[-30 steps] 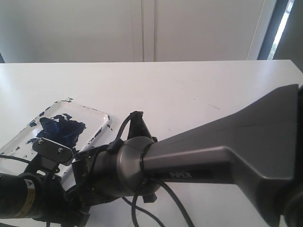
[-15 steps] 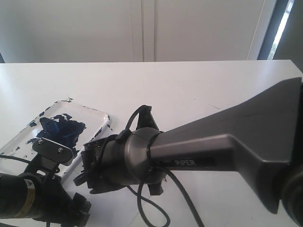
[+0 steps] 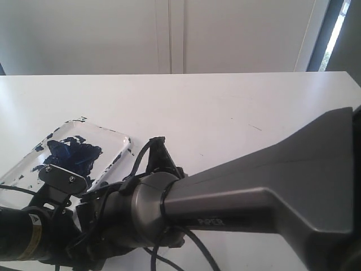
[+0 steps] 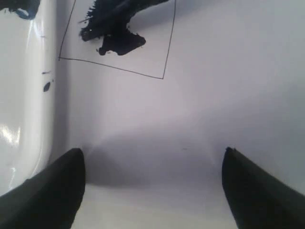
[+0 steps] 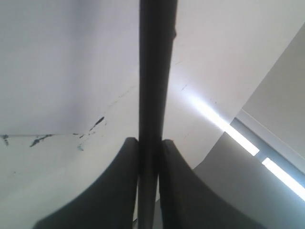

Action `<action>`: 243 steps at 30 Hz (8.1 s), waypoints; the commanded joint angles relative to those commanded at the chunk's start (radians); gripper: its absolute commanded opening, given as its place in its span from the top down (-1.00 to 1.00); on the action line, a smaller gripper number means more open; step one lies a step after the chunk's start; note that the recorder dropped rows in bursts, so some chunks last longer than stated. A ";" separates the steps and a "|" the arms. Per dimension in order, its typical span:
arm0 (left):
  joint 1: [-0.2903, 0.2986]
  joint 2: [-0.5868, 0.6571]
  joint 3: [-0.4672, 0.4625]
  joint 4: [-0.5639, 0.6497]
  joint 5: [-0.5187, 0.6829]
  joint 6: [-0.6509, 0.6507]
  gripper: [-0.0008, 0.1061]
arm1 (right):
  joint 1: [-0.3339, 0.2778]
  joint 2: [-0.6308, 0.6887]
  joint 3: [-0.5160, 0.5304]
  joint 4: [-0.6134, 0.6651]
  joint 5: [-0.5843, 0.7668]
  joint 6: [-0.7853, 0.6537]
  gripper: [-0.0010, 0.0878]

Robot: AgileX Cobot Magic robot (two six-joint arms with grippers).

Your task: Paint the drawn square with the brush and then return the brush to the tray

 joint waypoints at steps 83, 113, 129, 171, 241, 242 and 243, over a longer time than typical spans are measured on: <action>0.000 -0.185 0.030 0.019 0.040 0.038 -0.23 | -0.088 -0.050 0.075 0.056 0.034 0.104 0.98; 0.000 -0.189 -0.013 0.013 0.086 0.025 -0.23 | -0.053 -0.085 0.075 0.072 -0.208 0.345 0.98; 0.000 -0.484 0.008 -0.008 0.269 0.021 -0.23 | -0.193 -0.083 0.071 0.046 -0.605 0.449 0.98; 0.000 -0.495 0.035 -0.008 0.260 0.033 -0.23 | -0.308 -0.241 0.252 0.412 -0.668 0.321 -0.24; 0.000 -0.495 0.035 -0.008 0.235 0.033 -0.21 | -0.366 -0.376 0.270 0.440 -0.736 0.281 0.98; 0.000 -0.495 0.035 -0.008 0.235 0.033 -0.21 | -0.361 -0.397 0.270 0.439 -0.707 0.247 0.98; 0.000 -0.495 0.035 -0.008 0.235 0.033 -0.21 | -0.356 -0.419 0.267 0.435 -0.667 0.207 0.98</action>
